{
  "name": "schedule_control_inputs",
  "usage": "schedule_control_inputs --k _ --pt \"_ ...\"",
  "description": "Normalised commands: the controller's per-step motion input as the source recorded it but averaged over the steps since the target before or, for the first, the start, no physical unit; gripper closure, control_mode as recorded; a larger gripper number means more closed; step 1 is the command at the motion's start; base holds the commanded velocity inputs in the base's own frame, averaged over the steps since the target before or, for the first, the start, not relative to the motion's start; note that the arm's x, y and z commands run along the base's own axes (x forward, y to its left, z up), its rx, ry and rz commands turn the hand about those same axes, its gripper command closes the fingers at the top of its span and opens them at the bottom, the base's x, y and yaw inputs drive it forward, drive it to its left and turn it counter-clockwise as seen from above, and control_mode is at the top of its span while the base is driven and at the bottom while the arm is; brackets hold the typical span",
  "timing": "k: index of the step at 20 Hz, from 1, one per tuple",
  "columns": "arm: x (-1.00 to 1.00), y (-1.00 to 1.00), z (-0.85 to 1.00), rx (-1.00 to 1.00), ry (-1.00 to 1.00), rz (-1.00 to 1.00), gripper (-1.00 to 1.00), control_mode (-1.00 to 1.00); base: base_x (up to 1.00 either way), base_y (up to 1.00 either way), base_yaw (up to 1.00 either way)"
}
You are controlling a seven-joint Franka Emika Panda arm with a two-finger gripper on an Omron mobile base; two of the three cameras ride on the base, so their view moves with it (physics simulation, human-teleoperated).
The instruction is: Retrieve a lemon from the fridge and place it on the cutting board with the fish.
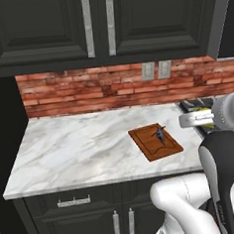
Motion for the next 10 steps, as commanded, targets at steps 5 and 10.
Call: schedule_control_inputs --k 5,10 --pt "0.07 0.00 -0.22 0.02 0.05 0.00 1.00 -1.00 0.00 0.00 0.00" --pt "0.30 0.00 -0.30 0.05 0.17 -0.01 1.00 -1.00 0.00 0.00 0.00"
